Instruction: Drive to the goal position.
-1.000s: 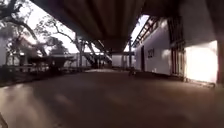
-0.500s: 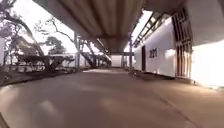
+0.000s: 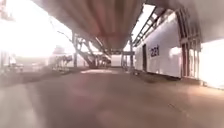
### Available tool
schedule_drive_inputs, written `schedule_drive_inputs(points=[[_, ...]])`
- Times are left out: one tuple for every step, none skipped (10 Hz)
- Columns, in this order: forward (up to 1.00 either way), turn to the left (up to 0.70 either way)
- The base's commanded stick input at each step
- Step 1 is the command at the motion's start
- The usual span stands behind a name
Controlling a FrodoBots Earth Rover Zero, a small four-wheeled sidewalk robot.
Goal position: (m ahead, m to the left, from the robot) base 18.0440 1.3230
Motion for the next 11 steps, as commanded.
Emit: schedule_drive_inputs(points=[[0.85,0.00],[0.85,0.00],[0.85,0.00],[0.85,0.00],[0.85,0.00],[0.85,0.00],[0.85,0.00],[0.85,0.00],[0.85,0.00],[0.85,0.00],[0.85,0.00]])
